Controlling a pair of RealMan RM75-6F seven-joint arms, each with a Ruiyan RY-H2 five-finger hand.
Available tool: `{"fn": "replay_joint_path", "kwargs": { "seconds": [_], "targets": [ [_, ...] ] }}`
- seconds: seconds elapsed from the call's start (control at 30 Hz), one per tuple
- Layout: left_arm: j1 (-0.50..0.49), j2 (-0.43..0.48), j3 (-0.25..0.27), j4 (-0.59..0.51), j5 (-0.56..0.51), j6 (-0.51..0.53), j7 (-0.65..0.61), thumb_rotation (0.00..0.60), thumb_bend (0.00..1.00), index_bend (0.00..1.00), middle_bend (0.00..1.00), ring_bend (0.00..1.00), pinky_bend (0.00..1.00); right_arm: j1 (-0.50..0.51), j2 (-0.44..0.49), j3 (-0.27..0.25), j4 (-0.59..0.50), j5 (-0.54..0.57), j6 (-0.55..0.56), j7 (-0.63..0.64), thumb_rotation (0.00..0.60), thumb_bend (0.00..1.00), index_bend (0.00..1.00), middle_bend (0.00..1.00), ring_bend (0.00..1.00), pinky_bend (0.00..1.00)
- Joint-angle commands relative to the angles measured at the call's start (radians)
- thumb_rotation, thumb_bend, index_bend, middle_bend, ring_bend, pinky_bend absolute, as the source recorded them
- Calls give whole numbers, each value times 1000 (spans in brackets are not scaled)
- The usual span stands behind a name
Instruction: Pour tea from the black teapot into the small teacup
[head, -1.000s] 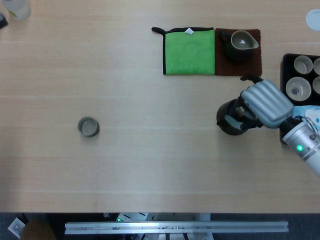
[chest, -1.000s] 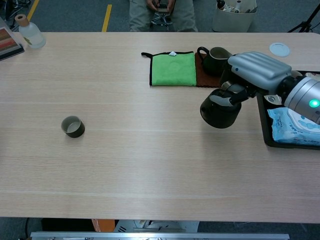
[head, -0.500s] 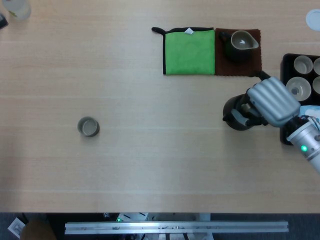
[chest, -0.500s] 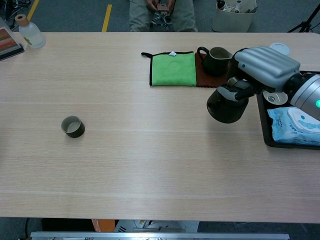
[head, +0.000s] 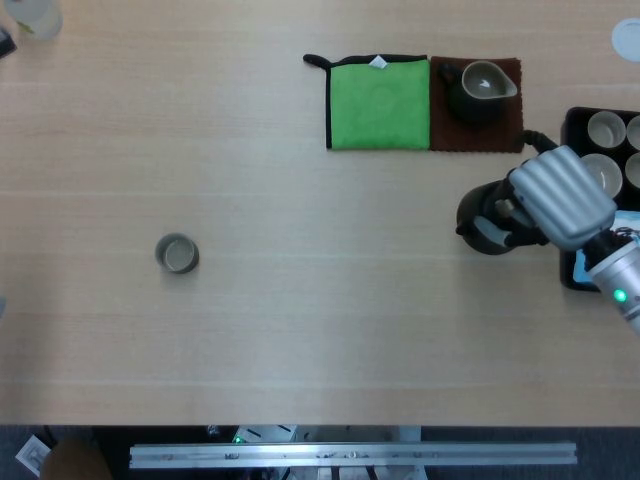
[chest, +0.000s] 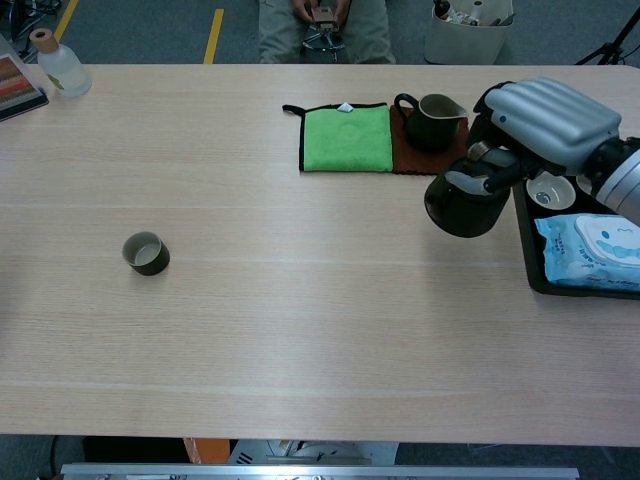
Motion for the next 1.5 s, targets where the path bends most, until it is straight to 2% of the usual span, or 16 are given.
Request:
{"fn": "replay_joint_path", "kwargs": {
  "seconds": [0.03, 0.2, 0.53, 0.87, 1.07, 1.3, 1.5],
  "targets": [
    [-8, -3, -1, 3, 4, -9, 0, 600, 245, 326, 278, 239, 205, -4, 5, 0, -2, -2, 5, -1, 456, 301, 1000, 1000, 977, 235],
    [-17, -7, 0, 3, 3, -21, -1, 600, 245, 326, 279, 239, 205, -12, 12, -3, -8, -2, 10, -8, 497, 483, 1000, 1000, 977, 235],
    [-27, -20, -4, 20, -9, -32, -15, 600, 245, 324, 278, 239, 203, -20, 17, 5, -9, -3, 21, -5, 498, 460, 1000, 1000, 977, 235],
    [-85, -45, -9, 56, -2, -114, -52, 600, 245, 289, 275, 239, 203, -30, 24, 16, -14, -1, 40, -2, 496, 438, 1000, 1000, 976, 235],
    [-148, -64, -11, 56, 7, -206, -93, 600, 245, 268, 269, 239, 199, -34, 24, 14, -15, 4, 36, -5, 496, 435, 1000, 1000, 974, 235],
    [-242, -81, -15, 41, 23, -330, -78, 600, 245, 266, 264, 239, 198, -38, 27, 17, -20, 7, 38, -8, 497, 427, 1000, 1000, 973, 236],
    [-327, -150, -24, 78, -9, -449, -47, 600, 245, 259, 252, 239, 198, -39, 27, 20, -31, 5, 41, -1, 495, 425, 1000, 1000, 973, 236]
  ]
}}
